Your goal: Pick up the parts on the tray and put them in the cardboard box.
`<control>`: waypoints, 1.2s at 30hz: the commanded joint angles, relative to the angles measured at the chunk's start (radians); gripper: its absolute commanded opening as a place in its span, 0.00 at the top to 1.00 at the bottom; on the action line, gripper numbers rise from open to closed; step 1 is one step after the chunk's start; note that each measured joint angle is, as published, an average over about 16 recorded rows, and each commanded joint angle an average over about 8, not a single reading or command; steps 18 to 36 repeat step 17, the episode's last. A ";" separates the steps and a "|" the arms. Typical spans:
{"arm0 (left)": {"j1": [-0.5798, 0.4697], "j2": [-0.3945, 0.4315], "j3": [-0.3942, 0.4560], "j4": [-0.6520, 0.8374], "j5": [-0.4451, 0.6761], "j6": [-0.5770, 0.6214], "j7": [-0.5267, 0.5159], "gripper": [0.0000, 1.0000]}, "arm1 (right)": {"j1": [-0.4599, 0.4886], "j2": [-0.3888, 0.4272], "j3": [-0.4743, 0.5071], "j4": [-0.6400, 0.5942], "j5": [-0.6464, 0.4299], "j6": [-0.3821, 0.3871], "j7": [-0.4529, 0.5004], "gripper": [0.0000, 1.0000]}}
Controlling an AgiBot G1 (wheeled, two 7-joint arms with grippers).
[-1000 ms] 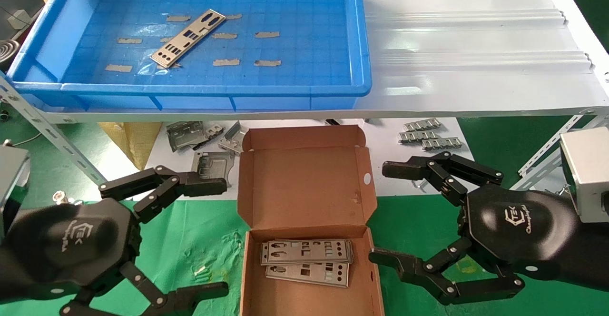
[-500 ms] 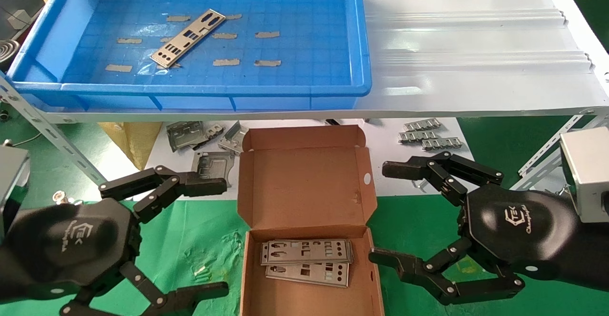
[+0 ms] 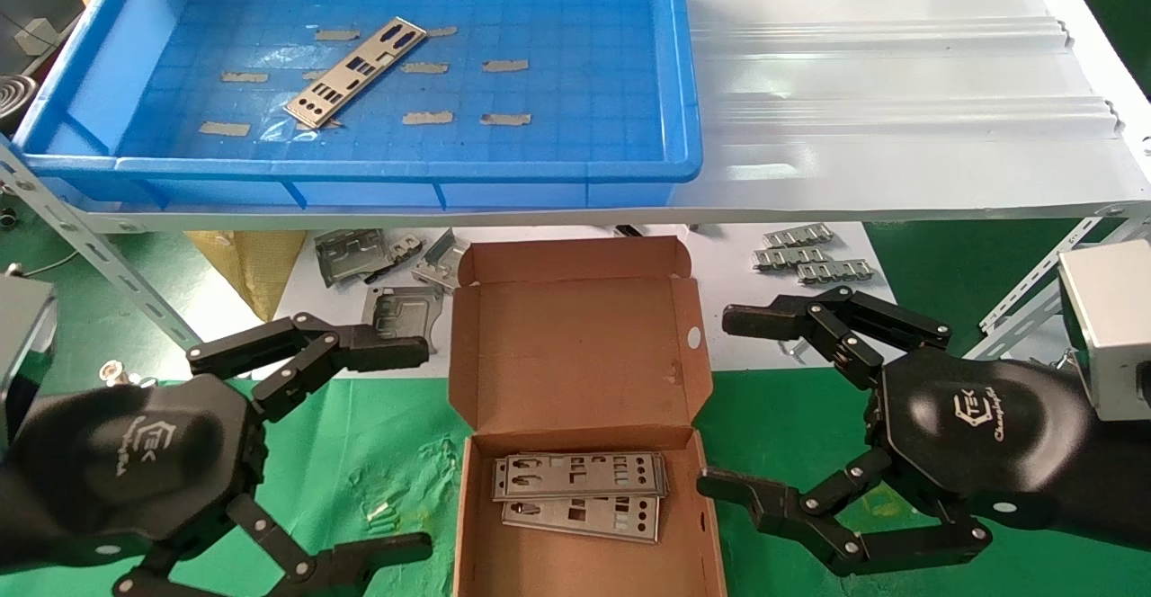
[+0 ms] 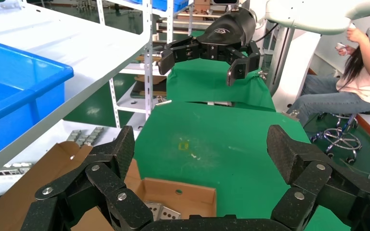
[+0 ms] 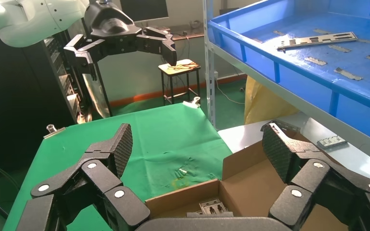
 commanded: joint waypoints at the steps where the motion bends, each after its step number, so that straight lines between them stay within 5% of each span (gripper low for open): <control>1: 0.000 0.000 0.000 0.000 0.000 0.000 0.000 0.00 | 0.000 0.000 0.000 0.000 0.000 0.000 0.000 0.00; 36: 0.000 0.000 0.000 0.000 0.000 0.000 0.000 0.00 | 0.000 0.000 0.000 0.000 0.000 0.000 0.000 0.00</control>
